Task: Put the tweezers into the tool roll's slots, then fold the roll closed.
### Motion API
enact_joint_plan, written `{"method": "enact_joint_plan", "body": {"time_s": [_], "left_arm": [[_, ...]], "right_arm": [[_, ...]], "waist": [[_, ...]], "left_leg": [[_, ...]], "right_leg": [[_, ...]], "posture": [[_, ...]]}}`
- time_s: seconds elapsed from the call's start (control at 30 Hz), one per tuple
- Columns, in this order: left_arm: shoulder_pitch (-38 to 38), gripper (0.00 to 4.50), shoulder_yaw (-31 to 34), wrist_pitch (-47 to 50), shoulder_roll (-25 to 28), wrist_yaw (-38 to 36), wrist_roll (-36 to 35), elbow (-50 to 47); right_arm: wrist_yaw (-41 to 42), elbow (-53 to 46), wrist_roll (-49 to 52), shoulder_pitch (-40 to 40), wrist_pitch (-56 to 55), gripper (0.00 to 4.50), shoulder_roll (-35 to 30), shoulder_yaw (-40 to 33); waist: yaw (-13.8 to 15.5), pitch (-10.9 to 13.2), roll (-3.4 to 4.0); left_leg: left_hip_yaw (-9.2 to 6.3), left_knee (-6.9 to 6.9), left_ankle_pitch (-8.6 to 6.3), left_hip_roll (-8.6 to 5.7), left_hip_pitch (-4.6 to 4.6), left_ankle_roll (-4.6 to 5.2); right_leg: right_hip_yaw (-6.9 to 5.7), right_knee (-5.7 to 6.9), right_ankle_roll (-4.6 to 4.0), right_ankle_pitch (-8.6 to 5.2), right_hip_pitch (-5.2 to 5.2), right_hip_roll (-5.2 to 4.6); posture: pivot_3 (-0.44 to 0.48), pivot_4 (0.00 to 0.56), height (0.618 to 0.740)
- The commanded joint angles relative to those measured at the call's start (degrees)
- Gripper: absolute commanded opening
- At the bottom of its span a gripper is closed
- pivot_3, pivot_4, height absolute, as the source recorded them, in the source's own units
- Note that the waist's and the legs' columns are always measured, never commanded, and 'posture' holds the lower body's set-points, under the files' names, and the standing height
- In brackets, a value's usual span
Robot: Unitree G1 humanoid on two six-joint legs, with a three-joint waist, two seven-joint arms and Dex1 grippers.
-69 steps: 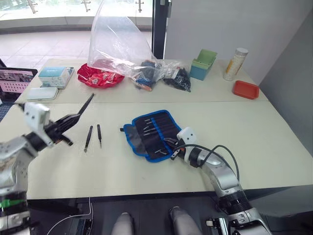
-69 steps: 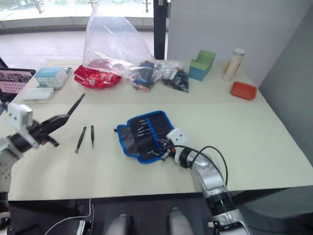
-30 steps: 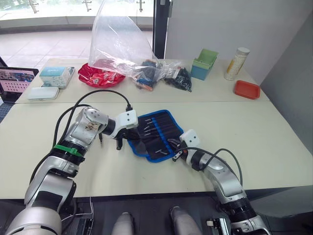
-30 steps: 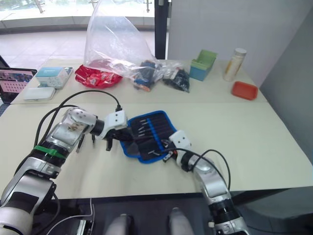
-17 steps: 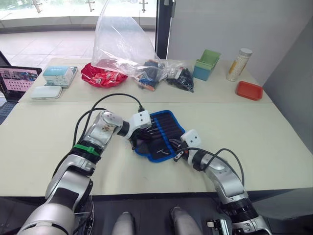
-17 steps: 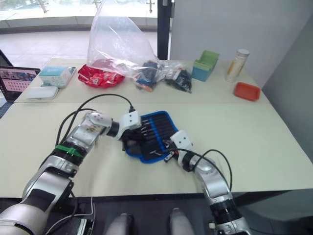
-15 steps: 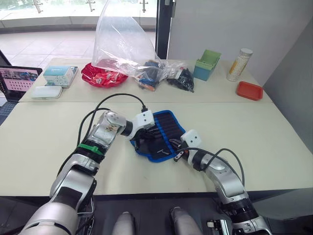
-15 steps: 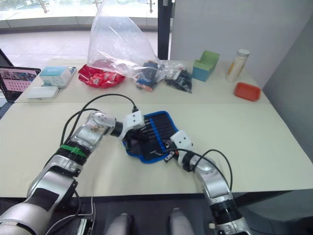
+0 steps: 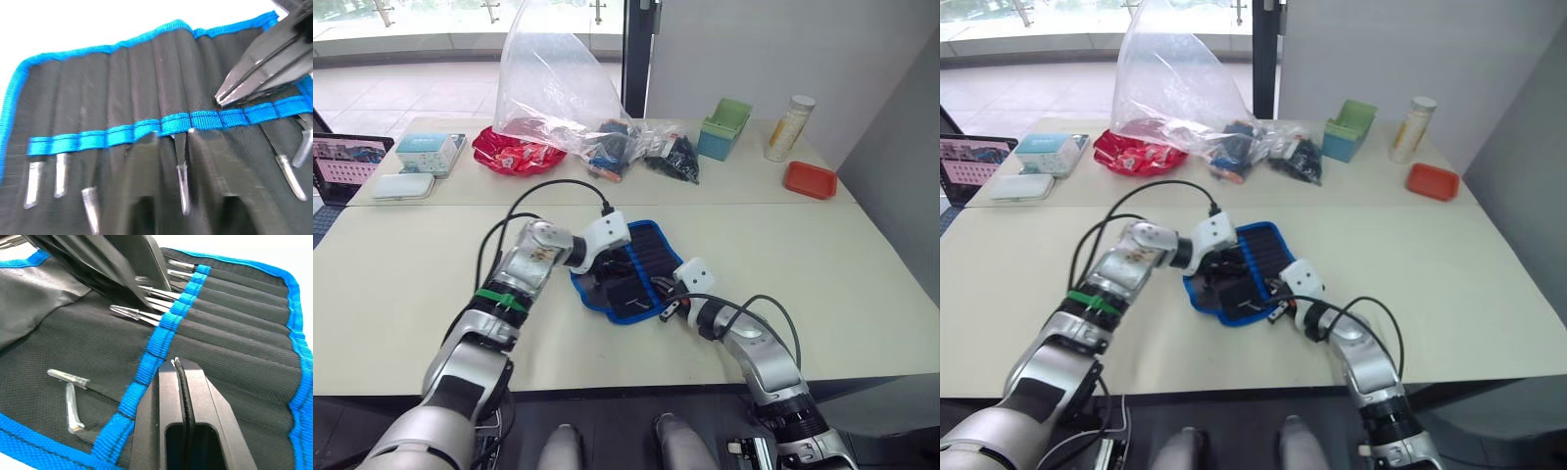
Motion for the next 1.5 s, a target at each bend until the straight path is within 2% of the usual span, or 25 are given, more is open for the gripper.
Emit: {"method": "enact_joint_plan", "body": {"time_s": [0.03,0.17,0.2,0.27,0.43,0.53,0.63,0.77,0.87,1.07,1.5], "left_arm": [[3.7,2.96,6.4,3.2,3.7,-2.1,-6.4,-9.1],[8.8,4.34,15.4,6.0,7.6,-0.5,-13.1,-16.4],[10.0,4.43,18.3,7.1,8.7,0.9,-14.6,-17.8],[13.1,4.43,24.2,8.6,11.0,3.5,-16.8,-20.7],[22.9,4.43,34.5,8.4,14.2,9.2,-19.6,-26.4],[32.7,4.43,42.7,7.3,13.9,12.4,-21.1,-29.9],[40.7,4.43,48.9,5.9,10.9,17.1,-22.5,-34.3],[49.5,4.43,53.5,1.9,5.3,22.2,-22.8,-39.5],[56.9,4.43,57.4,-2.3,-1.0,26.5,-23.0,-41.4],[65.1,4.43,57.0,-7.3,-6.1,29.8,-22.5,-43.0],[68.8,4.43,54.1,-11.5,-7.7,32.8,-23.8,-42.2]], "right_arm": [[-0.1,1.8,-0.9,0.1,0.4,0.00,-0.2,0.3],[0.1,3.3,-1.3,-0.6,0.3,0.00,0.0,0.8],[0.3,4.0,-1.4,-0.9,0.2,0.00,0.0,0.9],[1.2,5.3,-1.4,-1.6,-0.5,0.00,-0.1,1.2],[3.7,8.4,-1.4,-3.0,-2.1,0.00,-0.3,2.2],[5.4,11.1,-1.3,-4.9,-3.2,0.00,-0.1,2.3],[7.0,13.5,-1.5,-6.5,-4.2,0.00,-0.1,2.6],[9.0,16.4,-1.7,-8.2,-5.6,0.00,0.1,3.1],[10.1,19.0,-2.1,-10.2,-6.7,0.00,0.5,3.5],[11.4,21.8,-2.3,-12.1,-8.2,0.00,1.3,3.5],[12.2,22.4,-3.0,-11.9,-8.9,0.00,1.8,3.1]], "waist": [[-0.1,0.0,0.01],[-0.2,0.0,0.01],[-0.2,0.0,0.01],[-0.3,0.0,0.01],[-0.8,0.0,0.02],[-1.2,0.0,0.01],[-1.1,0.0,0.00],[-0.8,-0.1,-0.14],[-1.0,-0.1,-0.18],[-1.7,-0.2,-0.38],[-2.5,-0.3,-0.47]], "left_leg": [[0.00,0.00,0.00,0.00,0.00,0.00],[-0.02,0.07,0.00,0.00,-0.01,0.00],[-0.03,0.09,0.00,0.01,0.01,0.00],[-0.03,0.11,0.00,0.01,0.04,0.00],[0.00,0.02,0.00,0.05,0.17,0.01],[0.04,0.04,0.00,0.07,0.19,0.00],[0.06,0.03,0.00,0.11,0.26,0.00],[0.08,0.06,0.00,0.11,0.33,0.00],[0.18,0.06,0.00,0.13,0.41,0.00],[0.21,0.05,0.00,0.18,0.46,-0.01],[0.25,0.04,0.00,0.18,0.42,0.00]], "right_leg": [[0.00,0.01,0.00,0.00,0.01,0.00],[-0.01,0.00,0.00,0.00,0.04,0.00],[-0.02,0.01,0.00,0.00,0.05,0.00],[-0.02,0.02,0.00,0.00,0.08,0.00],[-0.02,0.04,-0.03,-0.01,0.13,0.00],[-0.02,0.02,-0.04,0.01,0.14,0.00],[-0.03,0.03,-0.07,0.02,0.12,0.00],[-0.03,0.00,-0.13,0.00,0.22,0.00],[0.01,-0.04,-0.46,-0.17,0.26,-0.01],[0.00,-0.04,-0.56,-0.20,0.21,0.00],[0.03,-0.15,-0.62,-0.23,0.14,-0.01]], "posture": [[0.000,0.150,0.733],[0.000,0.150,0.733],[0.000,0.150,0.733],[0.000,0.150,0.733],[0.000,0.150,0.733],[0.000,0.150,0.733],[0.000,0.150,0.733],[0.000,0.150,0.733],[0.000,0.150,0.733],[0.000,0.150,0.733],[0.000,0.150,0.733]]}}
